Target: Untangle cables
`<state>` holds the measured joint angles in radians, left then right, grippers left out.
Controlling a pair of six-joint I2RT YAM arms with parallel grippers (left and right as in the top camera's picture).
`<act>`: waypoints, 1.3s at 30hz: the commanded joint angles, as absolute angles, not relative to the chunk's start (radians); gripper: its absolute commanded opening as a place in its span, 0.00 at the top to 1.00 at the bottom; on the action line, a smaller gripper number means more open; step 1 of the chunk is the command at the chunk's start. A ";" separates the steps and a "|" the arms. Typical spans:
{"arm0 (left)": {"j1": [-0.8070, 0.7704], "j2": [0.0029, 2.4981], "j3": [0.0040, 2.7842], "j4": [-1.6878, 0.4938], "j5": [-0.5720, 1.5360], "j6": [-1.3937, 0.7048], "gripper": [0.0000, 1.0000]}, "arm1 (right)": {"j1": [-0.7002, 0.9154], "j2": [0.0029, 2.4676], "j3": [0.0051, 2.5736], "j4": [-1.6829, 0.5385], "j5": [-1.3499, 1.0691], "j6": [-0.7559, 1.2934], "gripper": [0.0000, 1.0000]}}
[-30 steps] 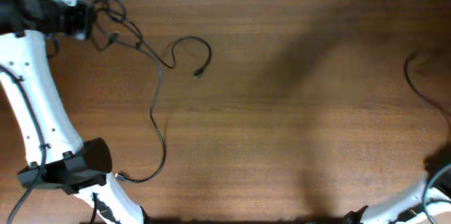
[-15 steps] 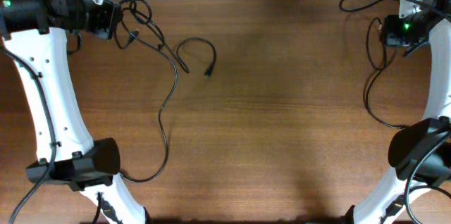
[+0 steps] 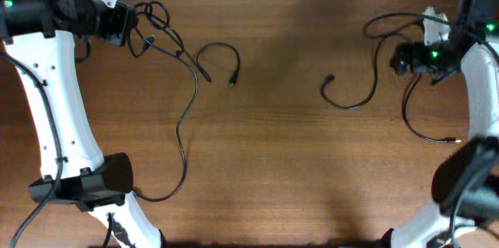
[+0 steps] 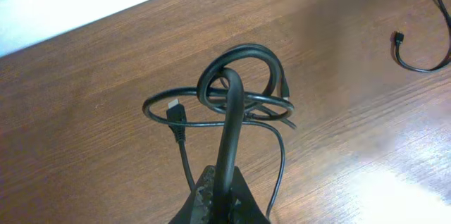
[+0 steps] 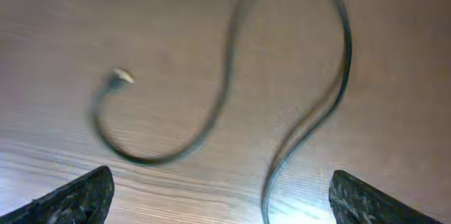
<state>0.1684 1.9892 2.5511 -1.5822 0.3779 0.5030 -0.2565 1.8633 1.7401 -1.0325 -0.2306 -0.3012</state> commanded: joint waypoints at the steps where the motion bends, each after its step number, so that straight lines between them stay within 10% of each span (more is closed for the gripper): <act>1: 0.166 1.954 2.561 -1.588 0.405 0.494 1.00 | -0.192 1.793 1.749 -1.093 -0.174 -0.263 0.04; 6: 0.123 1.954 2.561 -1.588 0.403 0.494 1.00 | -0.177 1.825 1.536 -0.939 0.156 0.553 0.02; 24: 0.093 1.954 2.561 -1.611 0.403 0.494 1.00 | -0.045 1.826 1.060 -0.217 -0.089 0.761 0.01; 37: 0.092 1.954 2.561 -1.630 0.400 0.494 1.00 | 0.046 1.855 1.058 -0.405 0.253 1.052 0.01; 38: 0.092 1.954 2.561 -1.634 0.400 0.494 1.00 | 0.046 1.856 1.058 -0.401 0.268 1.048 0.64; 39: 0.092 1.954 2.561 -1.636 0.400 0.494 1.00 | 0.046 1.861 1.058 -0.400 0.271 1.049 0.93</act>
